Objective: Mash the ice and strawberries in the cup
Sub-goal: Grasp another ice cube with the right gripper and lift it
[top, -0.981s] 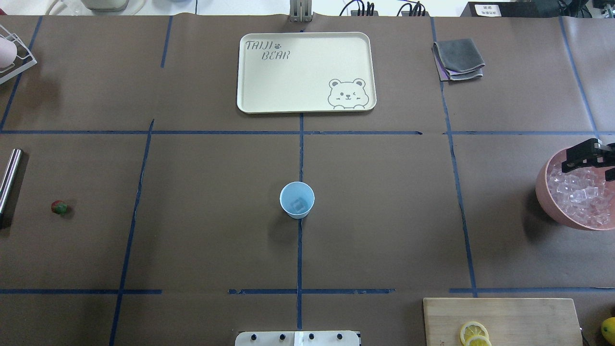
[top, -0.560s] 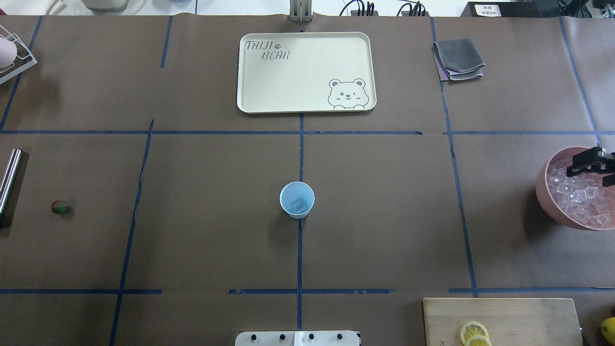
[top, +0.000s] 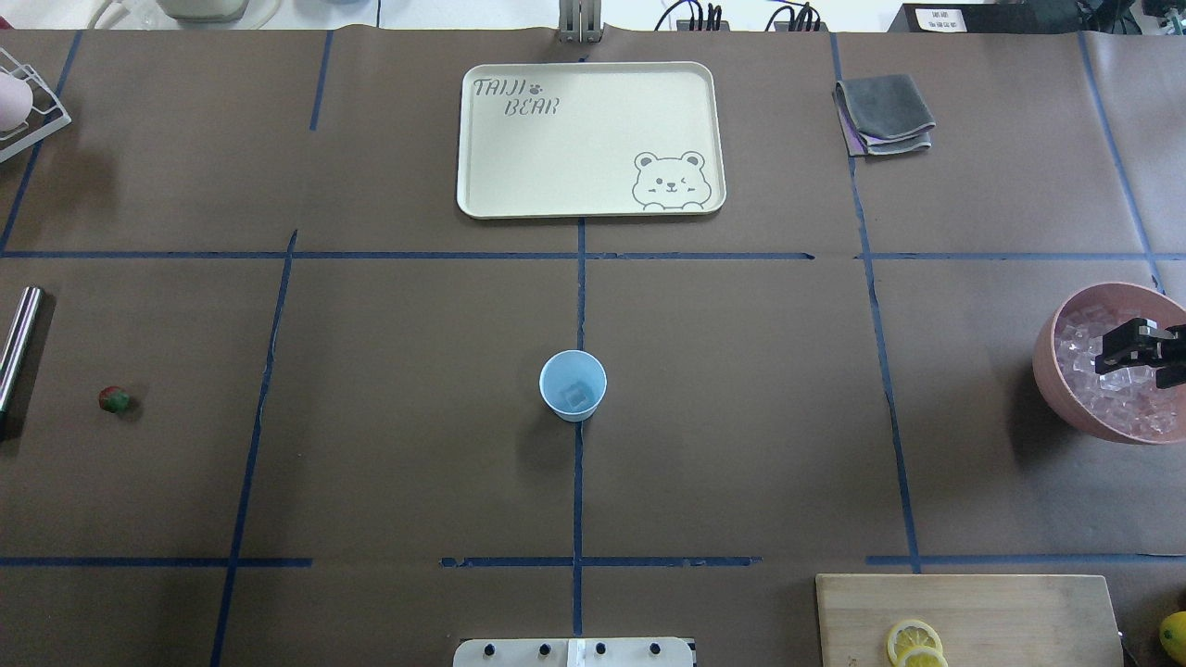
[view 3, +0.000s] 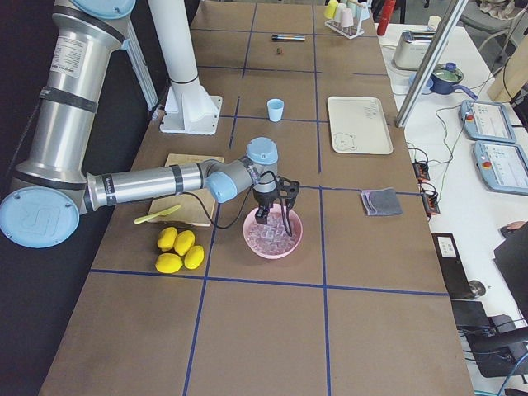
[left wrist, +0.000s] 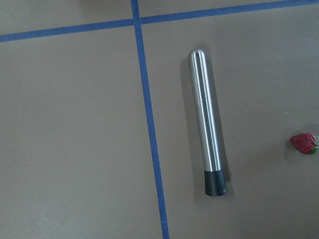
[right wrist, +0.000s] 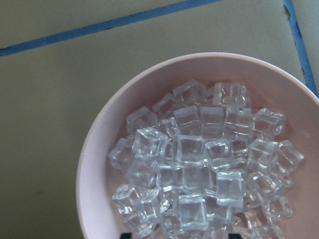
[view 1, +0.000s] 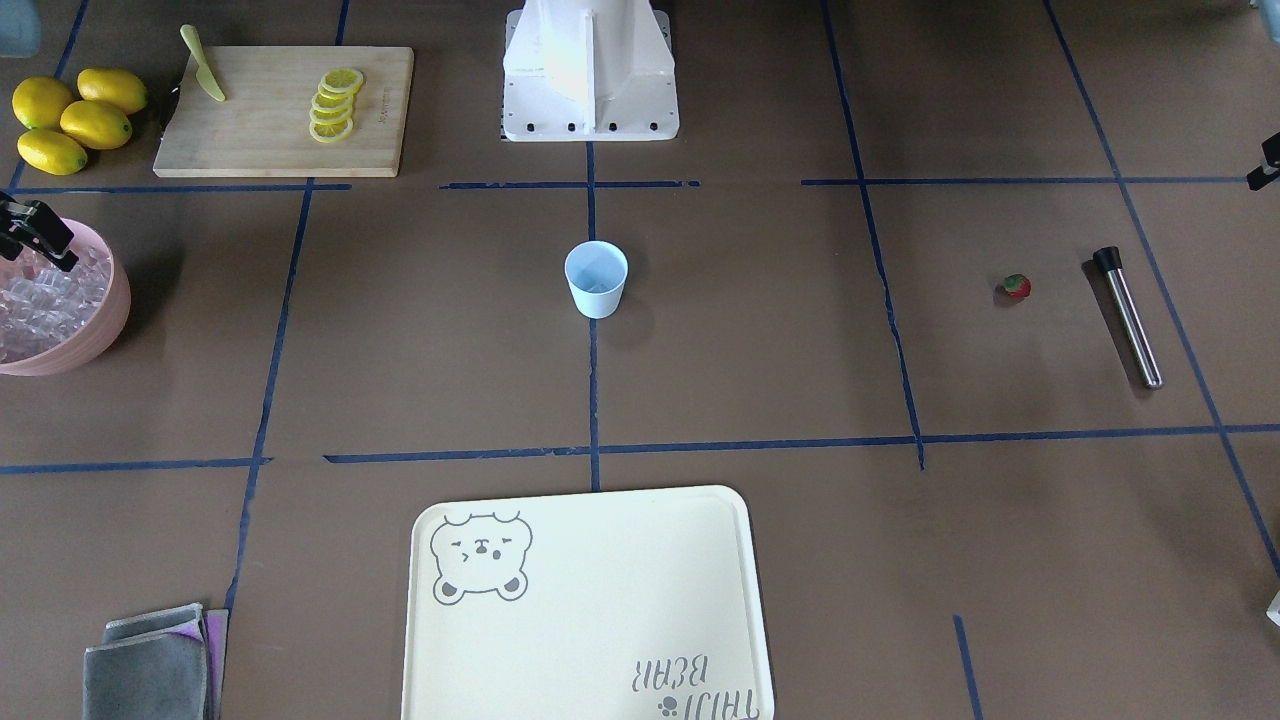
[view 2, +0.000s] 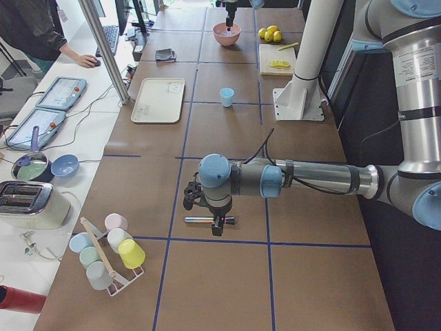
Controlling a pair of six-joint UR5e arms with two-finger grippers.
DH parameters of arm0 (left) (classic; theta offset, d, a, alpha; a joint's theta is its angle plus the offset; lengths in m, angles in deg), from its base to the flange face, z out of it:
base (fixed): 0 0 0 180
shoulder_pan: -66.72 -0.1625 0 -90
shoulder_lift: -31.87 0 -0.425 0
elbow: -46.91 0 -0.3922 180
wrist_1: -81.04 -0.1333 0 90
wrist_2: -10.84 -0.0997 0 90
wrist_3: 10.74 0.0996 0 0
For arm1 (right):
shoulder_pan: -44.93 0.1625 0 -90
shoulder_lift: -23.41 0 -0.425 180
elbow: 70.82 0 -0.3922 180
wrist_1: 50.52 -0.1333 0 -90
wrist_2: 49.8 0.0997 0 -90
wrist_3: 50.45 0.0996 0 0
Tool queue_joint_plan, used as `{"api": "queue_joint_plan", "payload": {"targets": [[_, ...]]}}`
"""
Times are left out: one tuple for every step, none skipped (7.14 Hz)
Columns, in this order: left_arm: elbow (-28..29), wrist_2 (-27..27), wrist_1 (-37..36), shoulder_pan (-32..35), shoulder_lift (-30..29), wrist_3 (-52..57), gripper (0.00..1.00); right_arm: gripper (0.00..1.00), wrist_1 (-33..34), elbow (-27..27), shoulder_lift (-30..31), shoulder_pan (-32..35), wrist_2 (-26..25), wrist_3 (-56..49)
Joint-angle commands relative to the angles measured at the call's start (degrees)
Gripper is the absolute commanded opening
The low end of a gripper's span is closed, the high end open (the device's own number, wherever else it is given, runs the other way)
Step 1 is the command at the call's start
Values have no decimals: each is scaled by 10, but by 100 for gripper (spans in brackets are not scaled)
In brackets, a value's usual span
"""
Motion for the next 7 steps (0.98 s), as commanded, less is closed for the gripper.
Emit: {"api": "queue_joint_plan", "payload": {"targets": [[0,0,0,0,0,0,100,69,0,-10,3,-15,-8,0],[0,0,0,0,0,0,100,68,0,-18,1,-23,-21,0],[0,0,0,0,0,0,100,67,0,-20,-2,-23,-25,0],[0,0,0,0,0,0,100,65,0,-21,-3,-26,-24,0],[0,0,0,-1,0,0,100,64,0,-21,-4,-28,-24,0],[0,0,0,0,0,0,100,61,0,-23,-4,-28,-25,-1],[0,0,0,0,0,0,100,61,0,-29,-8,-28,-25,-4]]}}
